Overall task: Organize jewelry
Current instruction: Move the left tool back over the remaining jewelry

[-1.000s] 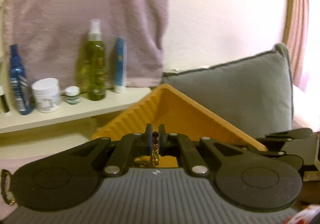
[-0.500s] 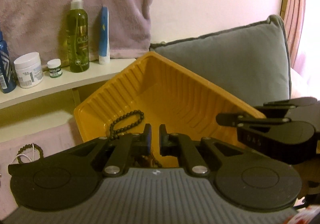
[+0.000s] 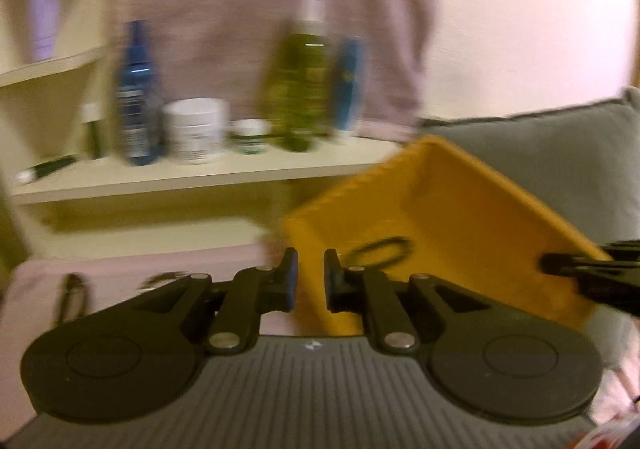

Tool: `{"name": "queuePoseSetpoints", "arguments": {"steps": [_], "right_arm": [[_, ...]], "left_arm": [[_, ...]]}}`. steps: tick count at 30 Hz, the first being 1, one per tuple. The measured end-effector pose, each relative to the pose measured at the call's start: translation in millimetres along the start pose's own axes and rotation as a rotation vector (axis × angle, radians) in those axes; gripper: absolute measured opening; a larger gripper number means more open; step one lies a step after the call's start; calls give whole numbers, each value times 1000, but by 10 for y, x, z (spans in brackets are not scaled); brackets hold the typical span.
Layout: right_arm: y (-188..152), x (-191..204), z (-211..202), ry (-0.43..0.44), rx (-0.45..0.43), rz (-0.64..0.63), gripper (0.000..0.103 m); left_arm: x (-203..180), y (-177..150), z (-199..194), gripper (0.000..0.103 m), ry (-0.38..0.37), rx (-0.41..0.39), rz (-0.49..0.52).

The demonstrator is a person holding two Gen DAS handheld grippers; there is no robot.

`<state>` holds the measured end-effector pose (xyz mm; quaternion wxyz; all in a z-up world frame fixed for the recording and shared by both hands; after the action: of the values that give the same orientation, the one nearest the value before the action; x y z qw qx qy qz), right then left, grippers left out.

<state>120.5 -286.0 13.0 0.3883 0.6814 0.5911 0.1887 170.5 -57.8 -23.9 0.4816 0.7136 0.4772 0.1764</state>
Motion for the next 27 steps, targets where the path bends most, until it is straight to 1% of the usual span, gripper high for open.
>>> {"name": "queuePoseSetpoints", "arguments": {"steps": [4, 7, 11, 16, 21, 27], "right_arm": [[-2, -4, 4, -1, 1, 0, 6], [-1, -5, 9, 0, 1, -2, 6], [-5, -5, 11, -1, 3, 0, 6], [-7, -1, 11, -3, 5, -1, 6], [-3, 1, 14, -4, 5, -5, 6], [-8, 8, 18, -9, 4, -9, 6]], "left_arm": [[378, -81, -127, 16, 122, -3, -41], [608, -171, -209, 19, 199, 1, -61], [850, -341, -329, 23, 258, 21, -97], [951, -574, -332, 24, 294, 64, -98], [888, -754, -213, 24, 287, 100, -77], [876, -809, -49, 24, 276, 125, -67]]}}
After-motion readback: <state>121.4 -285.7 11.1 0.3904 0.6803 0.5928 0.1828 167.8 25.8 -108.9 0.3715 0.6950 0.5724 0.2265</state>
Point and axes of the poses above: each gripper's, at about its wrist camera, not at the fingertips, and z roughly the way its jaws point, x to its left, y to its top, the point moved 4 cm from there along z, roughly the way its jaws point, and after that the axes turned 12 degrees about -y, right-handed, at the moved point
